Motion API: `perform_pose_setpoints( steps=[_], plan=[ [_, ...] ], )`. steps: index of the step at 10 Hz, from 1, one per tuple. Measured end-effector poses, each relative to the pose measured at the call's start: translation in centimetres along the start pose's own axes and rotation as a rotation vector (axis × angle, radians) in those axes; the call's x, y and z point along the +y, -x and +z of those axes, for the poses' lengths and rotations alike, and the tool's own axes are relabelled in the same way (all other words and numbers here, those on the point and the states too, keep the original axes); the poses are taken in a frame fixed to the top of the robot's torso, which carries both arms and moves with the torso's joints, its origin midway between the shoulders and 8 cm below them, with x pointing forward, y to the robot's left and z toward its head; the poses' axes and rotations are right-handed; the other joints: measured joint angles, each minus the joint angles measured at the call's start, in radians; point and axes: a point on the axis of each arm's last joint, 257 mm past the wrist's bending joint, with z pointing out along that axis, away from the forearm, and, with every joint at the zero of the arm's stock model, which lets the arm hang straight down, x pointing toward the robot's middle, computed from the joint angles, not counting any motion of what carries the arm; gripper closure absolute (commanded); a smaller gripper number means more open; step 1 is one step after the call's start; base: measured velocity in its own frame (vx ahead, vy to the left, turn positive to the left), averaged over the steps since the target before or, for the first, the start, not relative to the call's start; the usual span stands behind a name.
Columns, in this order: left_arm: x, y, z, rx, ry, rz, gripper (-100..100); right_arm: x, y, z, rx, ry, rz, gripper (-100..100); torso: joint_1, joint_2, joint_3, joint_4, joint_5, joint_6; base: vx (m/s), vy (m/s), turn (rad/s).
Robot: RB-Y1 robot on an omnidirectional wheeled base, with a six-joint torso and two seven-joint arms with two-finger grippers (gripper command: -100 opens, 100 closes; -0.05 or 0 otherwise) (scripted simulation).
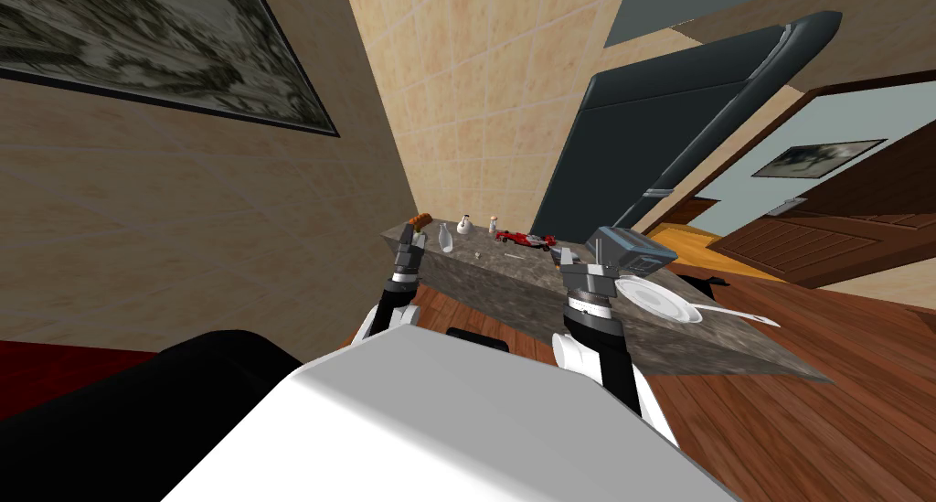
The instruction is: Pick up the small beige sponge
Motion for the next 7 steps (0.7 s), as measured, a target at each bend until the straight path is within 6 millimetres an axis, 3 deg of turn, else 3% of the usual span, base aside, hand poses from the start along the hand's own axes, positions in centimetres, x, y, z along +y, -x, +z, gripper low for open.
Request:
perform_pose_setpoints(
  steps=[7],
  plan=[
    [2.8,-2.6,0.8,0.105,0.105,0.037,-100,0.0,0.0,0.0,0.0,0.0,0.0,0,0.0,0.001,0.001,0.0,0.0,0.0,-0.025,0.003,-0.015]
  ],
)
